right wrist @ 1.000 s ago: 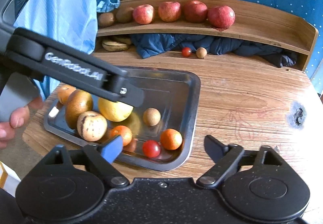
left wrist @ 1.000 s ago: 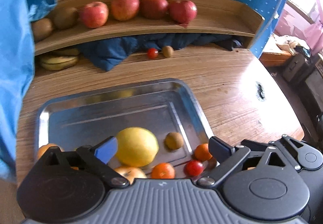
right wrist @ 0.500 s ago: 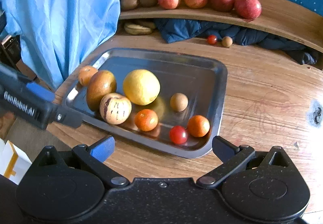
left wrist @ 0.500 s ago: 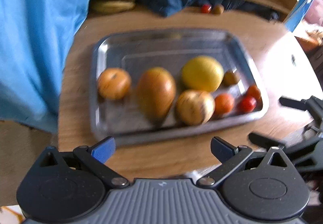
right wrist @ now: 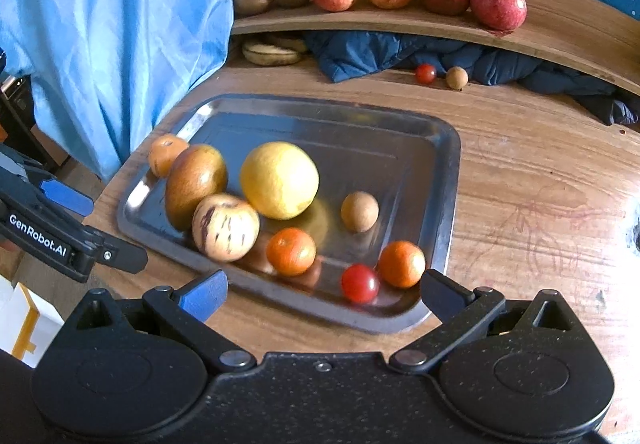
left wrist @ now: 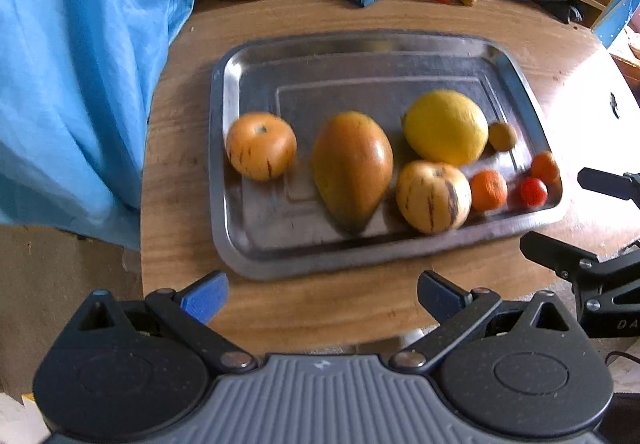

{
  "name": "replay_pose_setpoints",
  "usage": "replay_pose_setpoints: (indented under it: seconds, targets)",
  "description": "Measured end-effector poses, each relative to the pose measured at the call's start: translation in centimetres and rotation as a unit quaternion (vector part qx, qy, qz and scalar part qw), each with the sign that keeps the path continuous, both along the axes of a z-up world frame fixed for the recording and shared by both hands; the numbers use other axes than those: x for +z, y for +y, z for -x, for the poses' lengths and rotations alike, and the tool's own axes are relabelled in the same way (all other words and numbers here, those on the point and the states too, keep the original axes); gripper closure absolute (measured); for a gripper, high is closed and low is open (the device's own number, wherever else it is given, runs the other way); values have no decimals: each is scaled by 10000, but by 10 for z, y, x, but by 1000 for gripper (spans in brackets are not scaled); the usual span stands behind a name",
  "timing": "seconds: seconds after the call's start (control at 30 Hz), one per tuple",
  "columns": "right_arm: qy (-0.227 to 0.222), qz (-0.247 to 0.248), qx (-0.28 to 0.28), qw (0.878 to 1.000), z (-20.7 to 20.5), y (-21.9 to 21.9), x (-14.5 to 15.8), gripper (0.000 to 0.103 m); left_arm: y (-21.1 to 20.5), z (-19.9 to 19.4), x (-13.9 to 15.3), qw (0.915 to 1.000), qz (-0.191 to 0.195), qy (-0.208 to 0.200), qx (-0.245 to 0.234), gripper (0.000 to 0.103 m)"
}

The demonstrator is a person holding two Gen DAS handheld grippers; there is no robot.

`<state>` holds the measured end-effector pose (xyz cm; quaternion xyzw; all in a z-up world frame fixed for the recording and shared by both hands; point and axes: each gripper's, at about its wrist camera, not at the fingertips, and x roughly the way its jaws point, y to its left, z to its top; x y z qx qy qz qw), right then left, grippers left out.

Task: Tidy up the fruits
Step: 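Withdraw both open grippers from the tray toward the last loose fruit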

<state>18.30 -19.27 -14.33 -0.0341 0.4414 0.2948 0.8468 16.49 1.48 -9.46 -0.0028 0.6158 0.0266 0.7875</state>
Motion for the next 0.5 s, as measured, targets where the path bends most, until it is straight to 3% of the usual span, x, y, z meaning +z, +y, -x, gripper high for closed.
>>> replay_pose_setpoints:
  seconds: [0.5]
  targets:
    - [-112,-162,-282,9994,-46,1,6,1,-2,-61,17,9983,71,-314,-484,0]
